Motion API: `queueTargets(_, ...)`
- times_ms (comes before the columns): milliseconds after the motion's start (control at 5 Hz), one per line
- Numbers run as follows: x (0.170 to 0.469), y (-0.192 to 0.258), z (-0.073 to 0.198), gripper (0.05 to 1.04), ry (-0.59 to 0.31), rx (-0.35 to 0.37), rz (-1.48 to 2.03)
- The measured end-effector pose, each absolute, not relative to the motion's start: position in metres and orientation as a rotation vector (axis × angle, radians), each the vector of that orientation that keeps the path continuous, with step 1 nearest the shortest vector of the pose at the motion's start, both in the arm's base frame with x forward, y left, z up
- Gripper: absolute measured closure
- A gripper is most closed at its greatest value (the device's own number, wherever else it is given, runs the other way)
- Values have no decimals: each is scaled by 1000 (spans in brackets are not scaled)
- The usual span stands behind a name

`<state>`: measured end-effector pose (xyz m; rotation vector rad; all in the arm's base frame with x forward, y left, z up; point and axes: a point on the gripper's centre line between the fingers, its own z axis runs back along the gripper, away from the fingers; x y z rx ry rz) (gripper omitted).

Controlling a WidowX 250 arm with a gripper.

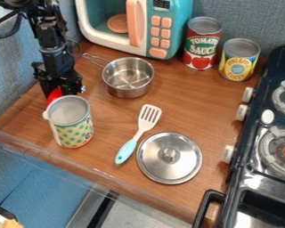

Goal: Put the red object on the left bottom of the table

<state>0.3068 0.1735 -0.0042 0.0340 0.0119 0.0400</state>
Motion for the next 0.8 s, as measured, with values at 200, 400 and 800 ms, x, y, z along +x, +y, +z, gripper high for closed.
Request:
queueTargets(200, 307, 173, -2, 125, 23, 29, 19)
queueTargets(400, 306, 171, 10, 78, 20, 22, 1)
queueTargets(800, 310, 171, 73, 83, -60, 56, -23)
